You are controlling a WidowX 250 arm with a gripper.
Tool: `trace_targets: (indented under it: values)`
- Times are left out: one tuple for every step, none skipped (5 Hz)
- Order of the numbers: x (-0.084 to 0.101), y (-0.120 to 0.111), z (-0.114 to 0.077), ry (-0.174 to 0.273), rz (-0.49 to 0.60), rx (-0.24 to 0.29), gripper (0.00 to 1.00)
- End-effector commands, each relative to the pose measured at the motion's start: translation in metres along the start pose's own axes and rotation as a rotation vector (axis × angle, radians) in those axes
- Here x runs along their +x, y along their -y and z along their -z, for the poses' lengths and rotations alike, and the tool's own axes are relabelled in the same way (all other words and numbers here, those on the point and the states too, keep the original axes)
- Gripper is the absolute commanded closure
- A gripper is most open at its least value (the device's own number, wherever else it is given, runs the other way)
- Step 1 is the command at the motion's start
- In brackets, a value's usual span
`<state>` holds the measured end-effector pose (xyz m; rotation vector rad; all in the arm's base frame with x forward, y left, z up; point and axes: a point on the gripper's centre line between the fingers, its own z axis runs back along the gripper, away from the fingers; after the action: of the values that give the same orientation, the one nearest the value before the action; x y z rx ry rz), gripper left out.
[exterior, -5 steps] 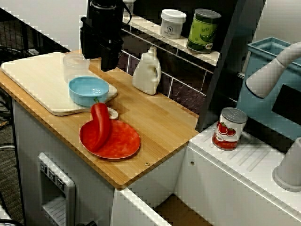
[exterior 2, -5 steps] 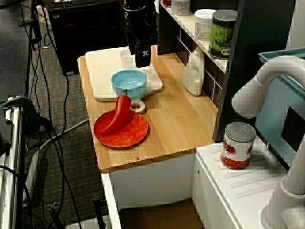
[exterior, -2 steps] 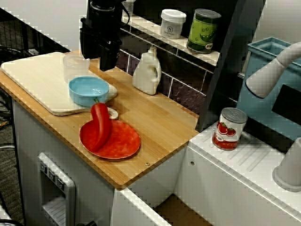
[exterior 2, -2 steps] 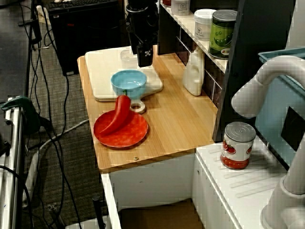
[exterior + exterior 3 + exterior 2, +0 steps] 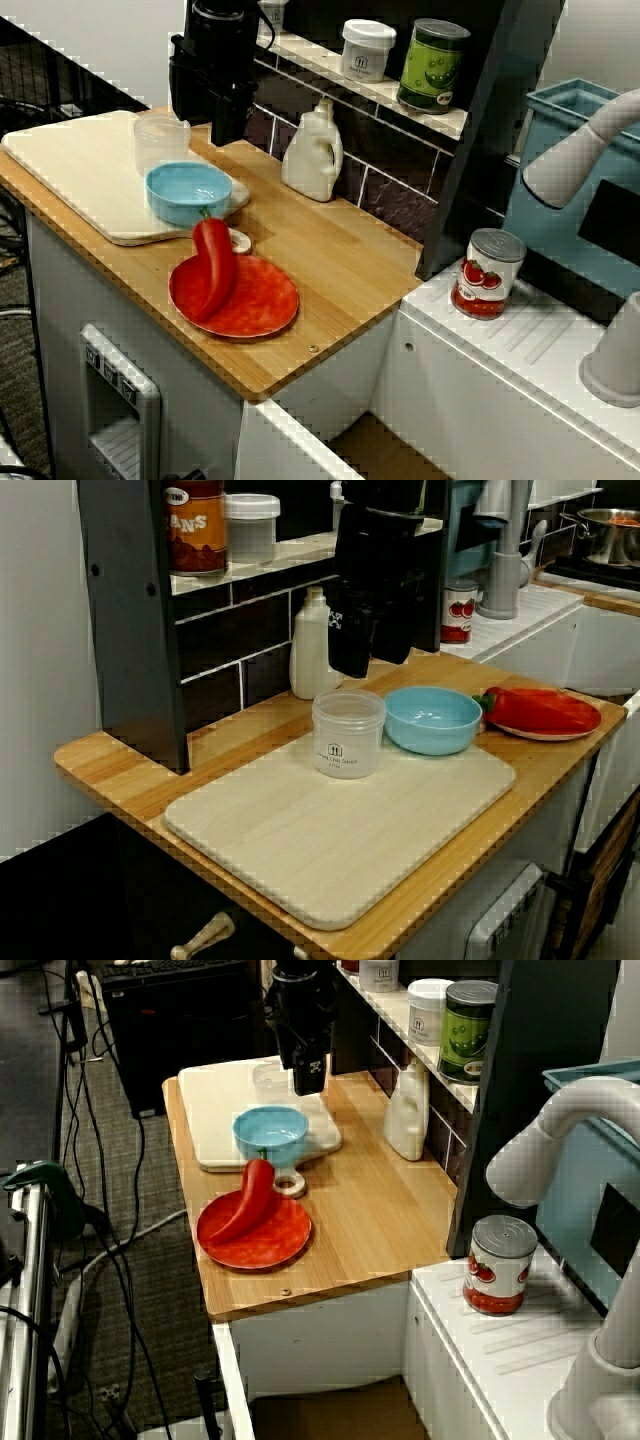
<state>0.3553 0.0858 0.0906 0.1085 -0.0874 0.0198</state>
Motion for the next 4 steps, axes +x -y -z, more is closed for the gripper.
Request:
trace_targets:
  values:
    - [0.009,-0.0137,-0.0132,0.032,-0.014,0.013,0.0]
    - [0.0069,-0.0154,-0.0162,0.034,-0.012,0.003,0.0]
    - [0.0043,-0.0154,-0.0162,0.032,-0.008,0.002,0.0]
    - [0.0024,-0.0152,-0.0171,0.028,-0.002,0.001,0.0]
